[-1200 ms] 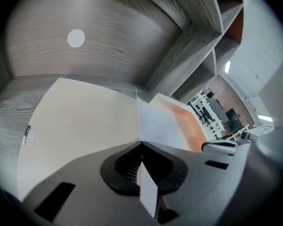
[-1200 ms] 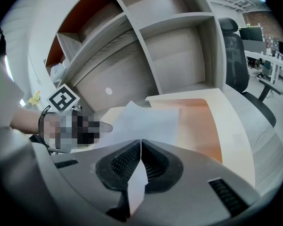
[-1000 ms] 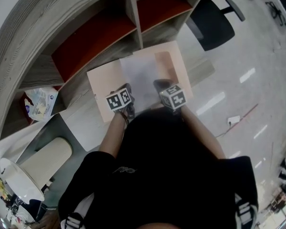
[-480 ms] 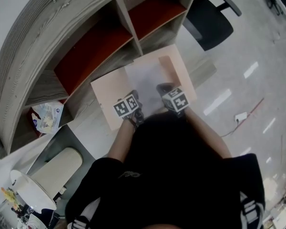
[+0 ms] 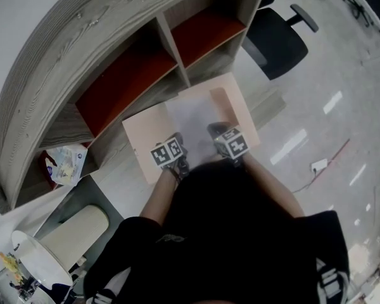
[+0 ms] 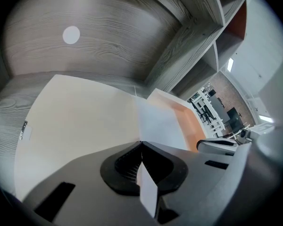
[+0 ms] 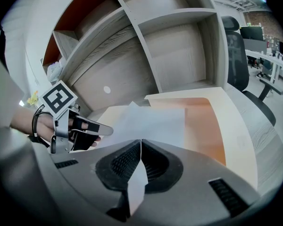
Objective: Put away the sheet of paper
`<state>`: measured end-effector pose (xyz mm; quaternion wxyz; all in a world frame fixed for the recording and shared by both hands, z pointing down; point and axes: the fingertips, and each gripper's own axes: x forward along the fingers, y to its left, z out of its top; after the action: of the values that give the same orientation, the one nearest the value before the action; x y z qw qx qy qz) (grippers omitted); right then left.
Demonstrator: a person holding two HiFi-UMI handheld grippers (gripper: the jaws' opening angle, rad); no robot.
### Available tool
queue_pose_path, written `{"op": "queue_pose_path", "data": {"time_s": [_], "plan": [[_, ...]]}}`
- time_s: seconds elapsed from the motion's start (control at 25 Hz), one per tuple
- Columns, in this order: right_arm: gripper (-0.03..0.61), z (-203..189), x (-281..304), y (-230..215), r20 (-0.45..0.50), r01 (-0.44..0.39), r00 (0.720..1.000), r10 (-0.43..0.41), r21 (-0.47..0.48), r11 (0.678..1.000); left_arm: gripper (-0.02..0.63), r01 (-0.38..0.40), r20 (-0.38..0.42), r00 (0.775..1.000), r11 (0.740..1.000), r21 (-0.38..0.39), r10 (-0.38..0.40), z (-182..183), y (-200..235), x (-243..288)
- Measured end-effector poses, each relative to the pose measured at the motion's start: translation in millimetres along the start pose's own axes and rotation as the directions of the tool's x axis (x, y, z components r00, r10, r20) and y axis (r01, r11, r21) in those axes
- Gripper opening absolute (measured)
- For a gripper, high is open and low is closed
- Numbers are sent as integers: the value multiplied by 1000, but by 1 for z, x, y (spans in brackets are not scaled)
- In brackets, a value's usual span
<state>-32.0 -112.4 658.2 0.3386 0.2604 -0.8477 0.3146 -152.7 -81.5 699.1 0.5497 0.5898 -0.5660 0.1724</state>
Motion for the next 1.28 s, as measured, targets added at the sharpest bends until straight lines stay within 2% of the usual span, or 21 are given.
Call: {"op": "queue_pose_path", "data": {"time_s": [1.28], "plan": [[21, -4, -7, -13, 3, 22, 1000, -22, 27, 999, 46, 41, -33, 999, 999, 21, -40, -4, -17, 16]]}}
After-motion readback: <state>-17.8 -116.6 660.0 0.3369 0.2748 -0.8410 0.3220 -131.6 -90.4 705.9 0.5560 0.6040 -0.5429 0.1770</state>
